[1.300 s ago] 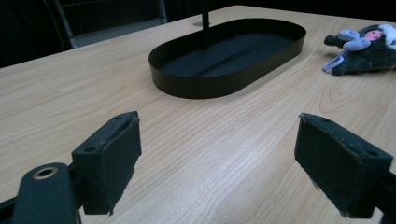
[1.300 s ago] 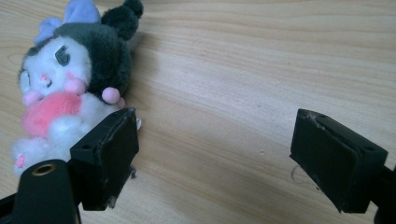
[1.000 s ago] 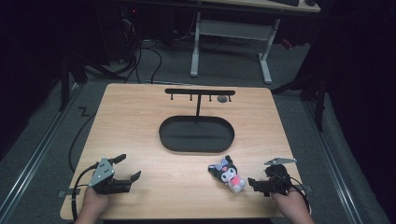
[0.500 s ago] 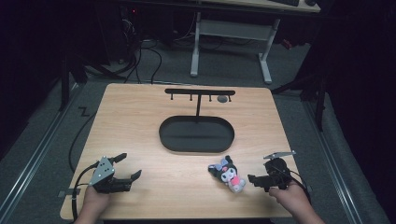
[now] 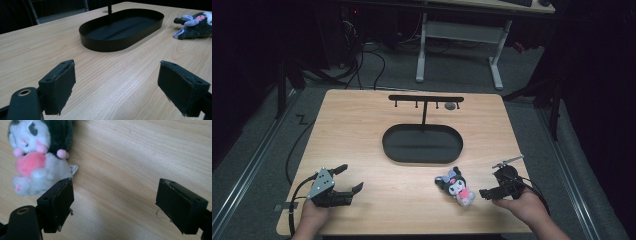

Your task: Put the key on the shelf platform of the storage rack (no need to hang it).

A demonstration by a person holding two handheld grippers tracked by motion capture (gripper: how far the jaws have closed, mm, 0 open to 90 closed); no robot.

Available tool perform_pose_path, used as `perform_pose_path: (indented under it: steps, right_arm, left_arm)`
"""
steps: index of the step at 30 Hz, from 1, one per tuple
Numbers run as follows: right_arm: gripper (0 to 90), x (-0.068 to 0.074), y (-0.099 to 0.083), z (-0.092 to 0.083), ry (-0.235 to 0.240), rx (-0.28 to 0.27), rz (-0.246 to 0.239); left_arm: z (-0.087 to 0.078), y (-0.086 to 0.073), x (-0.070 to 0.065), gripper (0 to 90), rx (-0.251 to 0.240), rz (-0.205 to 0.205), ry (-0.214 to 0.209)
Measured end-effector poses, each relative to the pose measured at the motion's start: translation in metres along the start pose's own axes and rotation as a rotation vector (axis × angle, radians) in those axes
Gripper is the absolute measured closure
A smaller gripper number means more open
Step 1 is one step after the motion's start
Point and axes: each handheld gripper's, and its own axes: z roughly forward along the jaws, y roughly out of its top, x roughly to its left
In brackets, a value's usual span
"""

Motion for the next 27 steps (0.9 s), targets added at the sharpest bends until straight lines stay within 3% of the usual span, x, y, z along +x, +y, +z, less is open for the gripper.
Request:
perform_pose_path:
  steps: [8, 9, 11, 19, 27]
  right_arm:
    - [16.8, 0.005, 0.007, -0.003, -0.012, 0.075, -0.039]
    - [17.5, 0.008, 0.009, -0.005, -0.026, 0.095, -0.068]
    - [17.7, 0.01, 0.011, -0.008, -0.03, 0.104, -0.076]
    - [17.0, 0.037, 0.027, -0.028, 0.001, 0.064, -0.166]
    - [15.6, 0.059, 0.041, -0.028, 0.009, 0.087, -0.229]
  left_arm:
    - [0.0, 0.0, -0.001, 15.3, 0.002, -0.001, -0.001]
    - [0.0, 0.0, -0.001, 15.3, 0.002, -0.001, -0.001]
    - [0.0, 0.0, -0.001, 15.3, 0.003, -0.001, -0.001]
    - [0.001, 0.0, 0.0, 15.3, 0.002, 0.003, -0.001]
    - [0.001, 0.0, 0.001, 15.3, -0.007, -0.003, -0.002]
